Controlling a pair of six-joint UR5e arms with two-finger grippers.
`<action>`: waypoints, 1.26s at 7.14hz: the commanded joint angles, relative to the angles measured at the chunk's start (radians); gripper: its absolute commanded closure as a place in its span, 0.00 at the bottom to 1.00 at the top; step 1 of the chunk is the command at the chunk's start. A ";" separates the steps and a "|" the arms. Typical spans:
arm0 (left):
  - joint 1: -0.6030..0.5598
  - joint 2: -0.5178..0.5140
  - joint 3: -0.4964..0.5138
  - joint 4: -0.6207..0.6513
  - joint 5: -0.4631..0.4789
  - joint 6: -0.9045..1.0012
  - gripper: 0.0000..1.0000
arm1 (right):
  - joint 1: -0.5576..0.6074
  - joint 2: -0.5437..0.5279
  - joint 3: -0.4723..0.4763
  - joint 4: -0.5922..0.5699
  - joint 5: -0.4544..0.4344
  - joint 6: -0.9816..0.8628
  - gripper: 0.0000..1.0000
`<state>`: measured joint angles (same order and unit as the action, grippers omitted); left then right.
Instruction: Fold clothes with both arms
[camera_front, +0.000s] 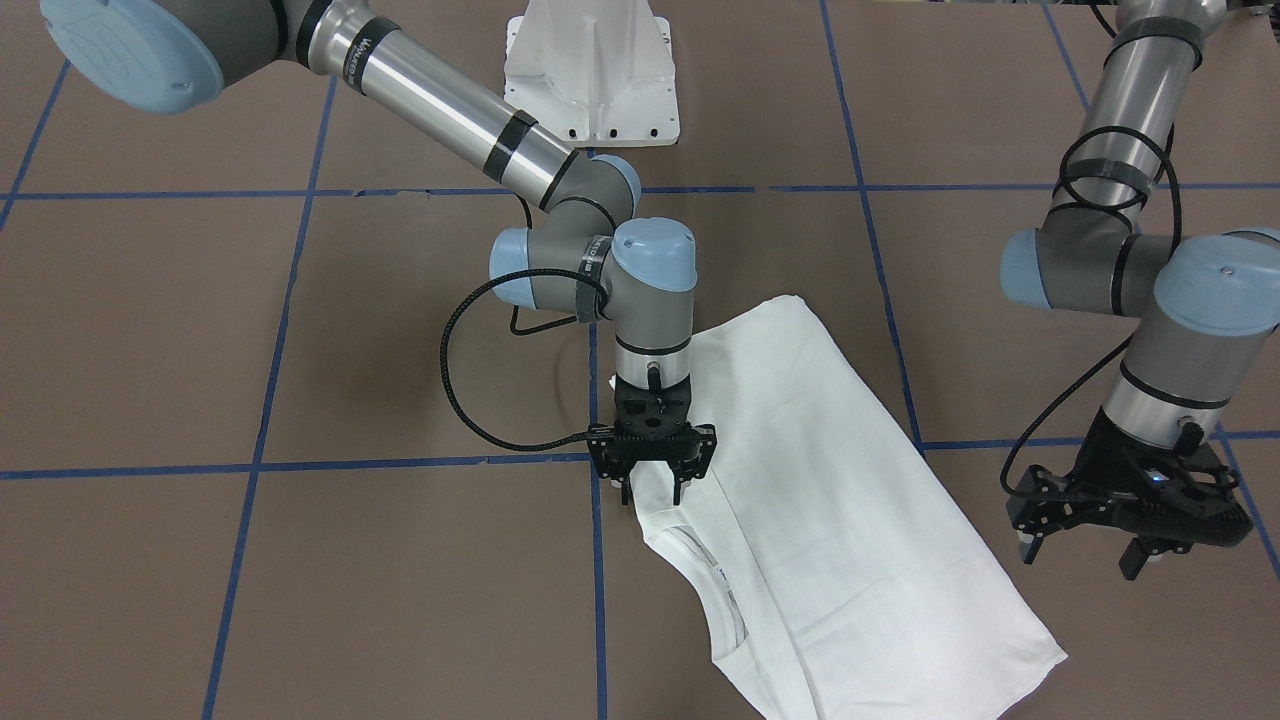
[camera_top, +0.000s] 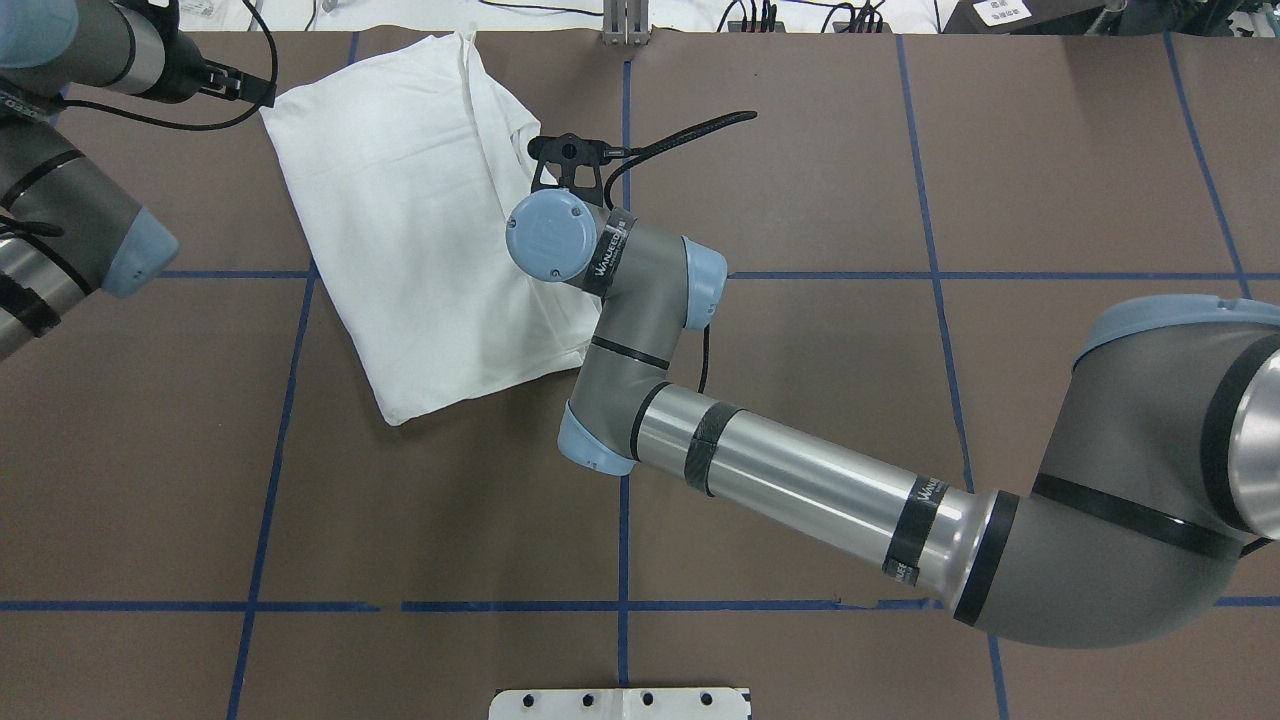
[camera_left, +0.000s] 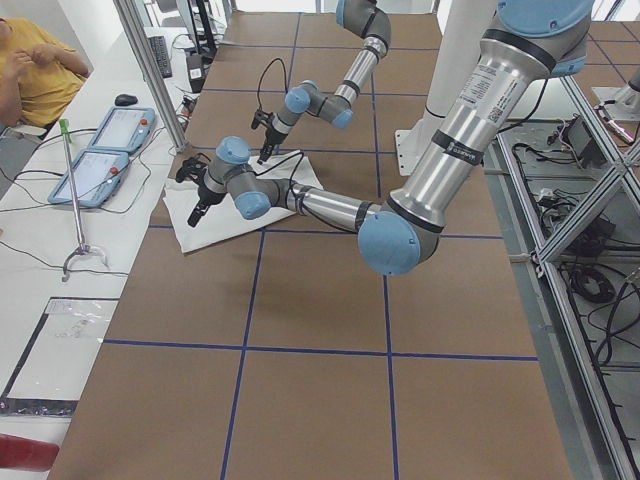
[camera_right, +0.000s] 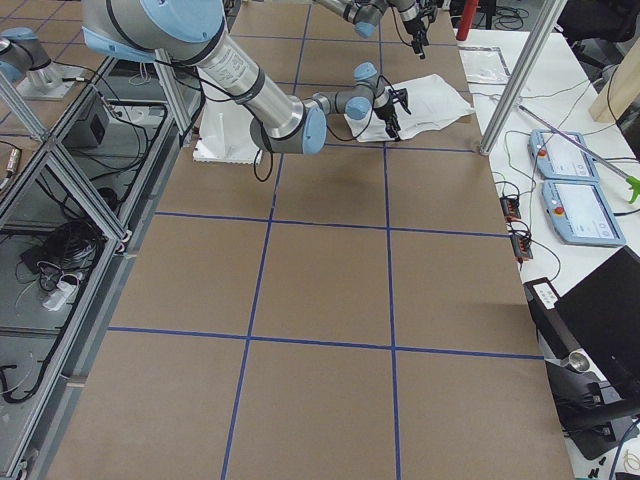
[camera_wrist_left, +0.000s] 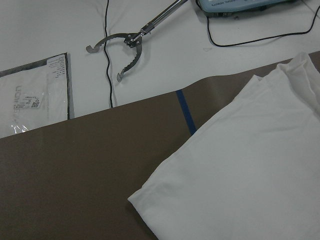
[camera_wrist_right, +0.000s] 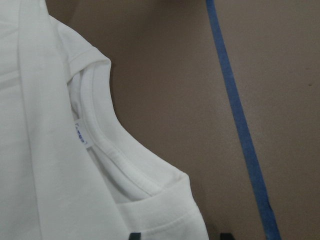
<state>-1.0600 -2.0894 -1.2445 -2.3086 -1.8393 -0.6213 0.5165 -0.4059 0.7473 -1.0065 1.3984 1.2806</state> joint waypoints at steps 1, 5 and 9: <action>0.000 0.000 -0.001 0.002 0.000 0.000 0.00 | -0.001 -0.002 0.000 0.000 -0.001 0.000 0.46; 0.000 0.003 -0.001 0.000 0.000 -0.008 0.00 | 0.002 -0.005 0.000 -0.001 0.005 -0.003 1.00; 0.006 0.051 -0.065 0.000 -0.001 -0.025 0.00 | 0.045 -0.136 0.241 -0.018 0.094 -0.055 1.00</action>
<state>-1.0563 -2.0511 -1.2909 -2.3087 -1.8395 -0.6450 0.5519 -0.4458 0.8475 -1.0170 1.4669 1.2434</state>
